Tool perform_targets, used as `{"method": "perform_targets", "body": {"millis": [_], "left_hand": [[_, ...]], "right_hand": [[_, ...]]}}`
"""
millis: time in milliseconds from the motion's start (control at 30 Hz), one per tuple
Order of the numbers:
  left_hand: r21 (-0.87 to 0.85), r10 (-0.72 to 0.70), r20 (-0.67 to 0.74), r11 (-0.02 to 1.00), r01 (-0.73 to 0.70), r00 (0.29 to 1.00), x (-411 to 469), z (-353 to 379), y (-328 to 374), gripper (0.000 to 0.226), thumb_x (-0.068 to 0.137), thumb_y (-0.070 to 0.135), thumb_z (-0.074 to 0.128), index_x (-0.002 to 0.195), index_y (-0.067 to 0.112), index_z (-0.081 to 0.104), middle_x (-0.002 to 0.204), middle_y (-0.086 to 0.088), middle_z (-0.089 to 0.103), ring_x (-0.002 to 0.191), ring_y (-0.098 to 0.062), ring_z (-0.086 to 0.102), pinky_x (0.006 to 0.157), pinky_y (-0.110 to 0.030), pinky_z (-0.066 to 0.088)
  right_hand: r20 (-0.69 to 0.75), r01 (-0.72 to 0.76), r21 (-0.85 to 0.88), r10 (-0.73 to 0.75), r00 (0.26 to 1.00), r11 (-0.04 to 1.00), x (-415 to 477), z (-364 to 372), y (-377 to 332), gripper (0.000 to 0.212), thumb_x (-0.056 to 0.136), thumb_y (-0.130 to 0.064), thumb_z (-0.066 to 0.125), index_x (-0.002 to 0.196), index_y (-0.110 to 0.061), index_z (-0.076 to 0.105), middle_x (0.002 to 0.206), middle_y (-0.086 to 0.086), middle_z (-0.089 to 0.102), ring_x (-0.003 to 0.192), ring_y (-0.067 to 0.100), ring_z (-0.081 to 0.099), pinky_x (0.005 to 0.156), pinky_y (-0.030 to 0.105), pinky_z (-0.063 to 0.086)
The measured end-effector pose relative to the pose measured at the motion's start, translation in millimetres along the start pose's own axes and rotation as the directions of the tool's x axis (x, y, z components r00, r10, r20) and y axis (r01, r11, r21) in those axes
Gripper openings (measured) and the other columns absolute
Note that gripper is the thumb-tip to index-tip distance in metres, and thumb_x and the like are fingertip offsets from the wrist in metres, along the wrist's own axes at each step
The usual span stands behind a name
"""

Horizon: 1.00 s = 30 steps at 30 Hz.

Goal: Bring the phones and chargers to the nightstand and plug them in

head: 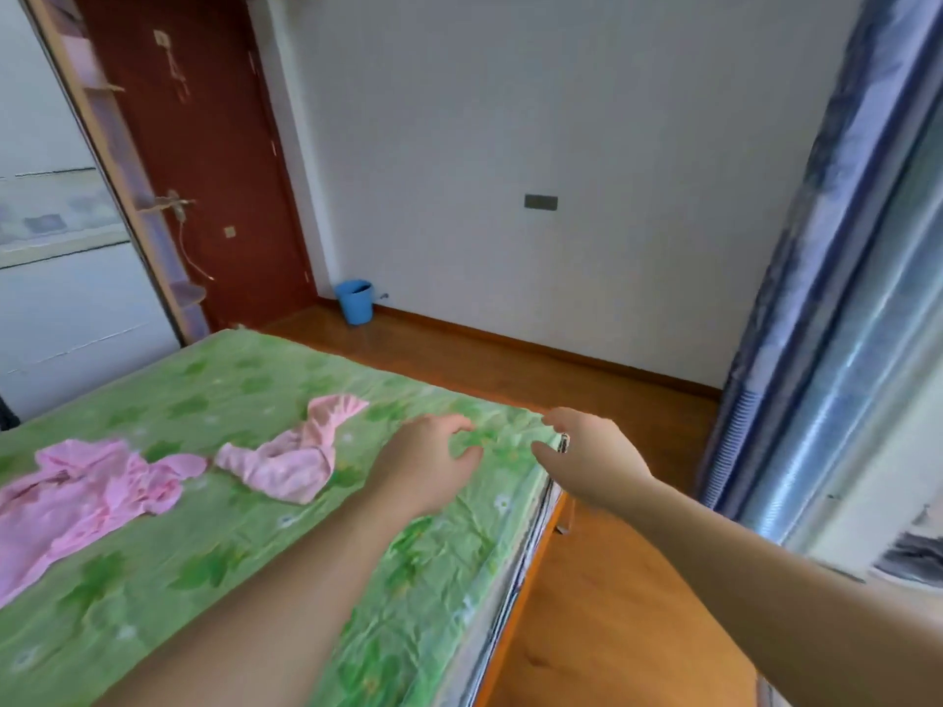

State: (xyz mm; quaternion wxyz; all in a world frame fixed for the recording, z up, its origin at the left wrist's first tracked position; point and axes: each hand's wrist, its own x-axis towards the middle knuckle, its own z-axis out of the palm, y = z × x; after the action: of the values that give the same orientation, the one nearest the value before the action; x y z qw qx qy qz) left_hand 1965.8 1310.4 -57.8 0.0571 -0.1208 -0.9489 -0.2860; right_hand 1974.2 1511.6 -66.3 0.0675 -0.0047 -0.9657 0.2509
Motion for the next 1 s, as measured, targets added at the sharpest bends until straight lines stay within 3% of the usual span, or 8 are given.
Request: {"method": "perform_targets", "body": {"millis": [133, 367, 500, 633, 767, 867, 1000], "left_hand": [[-0.037, 0.07, -0.009, 0.997, -0.07, 0.997, 68, 12, -4, 0.038, 0.086, 0.036, 0.062, 0.122, 0.024, 0.064, 0.128, -0.001, 0.064, 0.116, -0.02, 0.057, 0.096, -0.034, 0.047], [-0.059, 0.148, -0.005, 0.987, -0.148, 0.989, 175, 16, 1, 0.038, 0.087, 0.041, 0.058, 0.122, 0.028, 0.062, 0.122, 0.005, 0.062, 0.109, -0.015, 0.056, 0.088, -0.033, 0.048], [-0.044, 0.191, 0.008, 0.981, -0.19, 0.982, 230, 30, 14, 0.039, 0.087, 0.045, 0.055, 0.124, 0.032, 0.06, 0.125, 0.007, 0.06, 0.107, -0.013, 0.055, 0.083, -0.031, 0.047], [-0.05, 0.22, 0.031, 0.975, -0.218, 0.975, 284, 60, 32, 0.041, 0.087, 0.046, 0.054, 0.125, 0.032, 0.058, 0.127, 0.007, 0.06, 0.104, -0.011, 0.057, 0.08, -0.03, 0.048], [-0.053, 0.229, 0.058, 0.973, -0.226, 0.972, 346, 104, 59, 0.041, 0.087, 0.046, 0.054, 0.125, 0.032, 0.058, 0.129, 0.007, 0.059, 0.104, -0.012, 0.059, 0.082, -0.031, 0.05], [-0.048, 0.224, 0.054, 0.974, -0.222, 0.973, 407, 139, 84, 0.04, 0.088, 0.046, 0.054, 0.125, 0.032, 0.059, 0.131, 0.006, 0.059, 0.113, -0.014, 0.056, 0.09, -0.034, 0.05], [-0.043, 0.195, 0.035, 0.98, -0.193, 0.98, 497, 188, 126, 0.04, 0.089, 0.045, 0.056, 0.126, 0.031, 0.059, 0.132, 0.006, 0.059, 0.116, -0.015, 0.055, 0.088, -0.028, 0.048]], "right_hand": [[-0.089, -0.085, -0.043, 0.081, 0.993, 0.995, 50, -16, 24, 0.051, 0.089, -0.047, 0.052, 0.135, -0.025, 0.051, 0.125, -0.002, 0.064, 0.086, 0.013, 0.061, 0.07, 0.025, 0.05], [-0.214, -0.21, -0.057, 0.194, 0.957, 0.976, 126, -43, 50, 0.054, 0.089, -0.058, 0.047, 0.133, -0.027, 0.052, 0.121, -0.004, 0.065, 0.102, 0.017, 0.062, 0.082, 0.031, 0.053], [-0.268, -0.238, -0.026, 0.222, 0.937, 0.971, 170, -53, 68, 0.053, 0.09, -0.058, 0.047, 0.133, -0.027, 0.053, 0.121, -0.003, 0.065, 0.086, 0.011, 0.056, 0.071, 0.024, 0.051], [-0.284, -0.228, -0.003, 0.217, 0.934, 0.974, 215, -60, 98, 0.051, 0.092, -0.056, 0.047, 0.134, -0.026, 0.051, 0.122, -0.003, 0.064, 0.083, 0.009, 0.053, 0.063, 0.019, 0.044], [-0.282, -0.216, 0.026, 0.215, 0.935, 0.976, 271, -68, 149, 0.052, 0.092, -0.054, 0.048, 0.135, -0.025, 0.049, 0.123, -0.002, 0.063, 0.083, 0.009, 0.052, 0.063, 0.018, 0.043], [-0.276, -0.195, 0.053, 0.202, 0.939, 0.979, 327, -80, 198, 0.051, 0.092, -0.055, 0.048, 0.134, -0.025, 0.051, 0.12, -0.002, 0.065, 0.082, 0.011, 0.058, 0.069, 0.024, 0.054], [-0.227, -0.173, 0.09, 0.19, 0.955, 0.981, 412, -103, 272, 0.053, 0.091, -0.055, 0.048, 0.134, -0.024, 0.052, 0.121, -0.002, 0.065, 0.088, 0.013, 0.059, 0.076, 0.03, 0.056]]}}
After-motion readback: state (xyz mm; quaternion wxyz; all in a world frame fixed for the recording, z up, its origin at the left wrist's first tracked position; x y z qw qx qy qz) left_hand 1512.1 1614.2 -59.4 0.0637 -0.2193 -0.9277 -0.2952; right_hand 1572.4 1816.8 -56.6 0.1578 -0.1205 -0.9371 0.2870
